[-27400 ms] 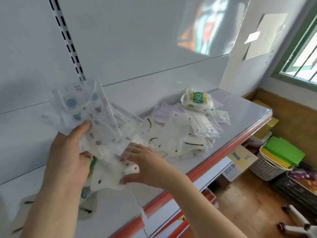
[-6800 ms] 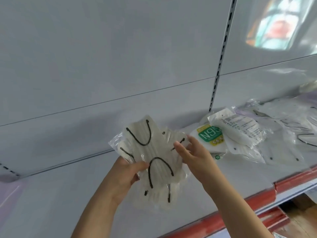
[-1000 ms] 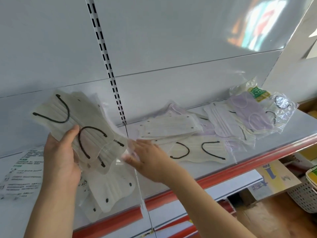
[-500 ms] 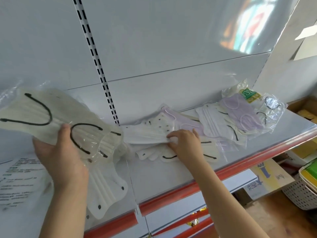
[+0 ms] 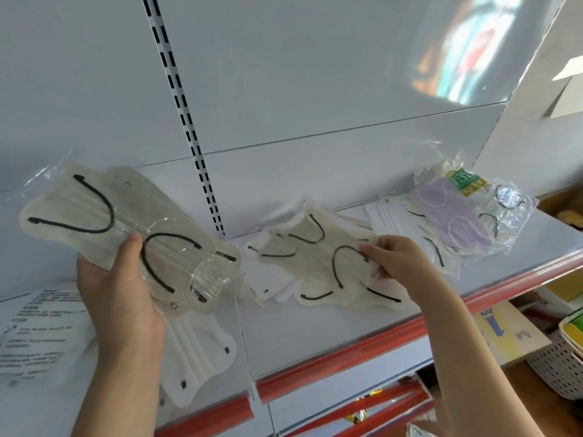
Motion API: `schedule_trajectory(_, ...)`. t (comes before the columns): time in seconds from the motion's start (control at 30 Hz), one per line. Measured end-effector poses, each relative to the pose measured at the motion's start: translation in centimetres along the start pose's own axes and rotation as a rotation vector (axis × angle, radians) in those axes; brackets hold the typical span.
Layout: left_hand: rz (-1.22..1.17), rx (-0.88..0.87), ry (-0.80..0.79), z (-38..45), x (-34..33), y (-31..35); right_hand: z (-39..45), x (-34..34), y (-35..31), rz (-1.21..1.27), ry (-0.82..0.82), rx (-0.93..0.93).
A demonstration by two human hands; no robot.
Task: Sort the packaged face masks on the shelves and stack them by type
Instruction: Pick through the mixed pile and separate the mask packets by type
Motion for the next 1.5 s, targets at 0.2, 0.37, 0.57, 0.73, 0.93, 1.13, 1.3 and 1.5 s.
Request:
schedule_trajectory(0.2,0.032,0.037,-0.037,-0.9,-0.7,-0.3,-0.4,4.0,1.5,-0.004,0.166,0.033)
schedule_trajectory(0.37,0.104,0.079,-0.221,-1.5,-2.0,0.2,-1.6,6.2,1.8,-0.199,0.237,-0.019)
schedule_trajectory(0.57,0.029,0.401,-0.556,-3.5,-4.2,-1.1,-4.5,4.1,-2.3,-0.161,0.337,0.198)
schedule_trajectory(0.73,-0.089,0.701,-0.549,-5.9,-4.8,-2.6,-8.3,-4.3,-7.1,0.060,0.057,0.480)
schedule_trajectory(0.93,-0.156,0.684,-0.639,-5.3,-4.0,-2.1,-9.9,-9.4,-8.0,0.317,-0.492,0.526)
schedule_trajectory(1.13,-0.200,0.540,-0.439,-1.6,-0.9,-0.5,-2.0,-5.6,-2.9,-0.592,0.105,0.323)
schedule_trajectory(1.3,-0.215,0.514,-0.317,0.8,2.6,0.9,0.9,-2.8,-0.8,-0.870,0.176,0.106)
schedule_trajectory(1.5,-0.258,0.531,-0.281,0.4,3.8,0.5,-1.5,-3.1,-5.7,-0.748,0.379,0.320)
Point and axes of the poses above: each hand's wrist, its own z-axis towards the middle knuckle, its own x-axis out of the back of the hand, y = z × x, the point moved 4 cm from there along z, towards the middle knuckle
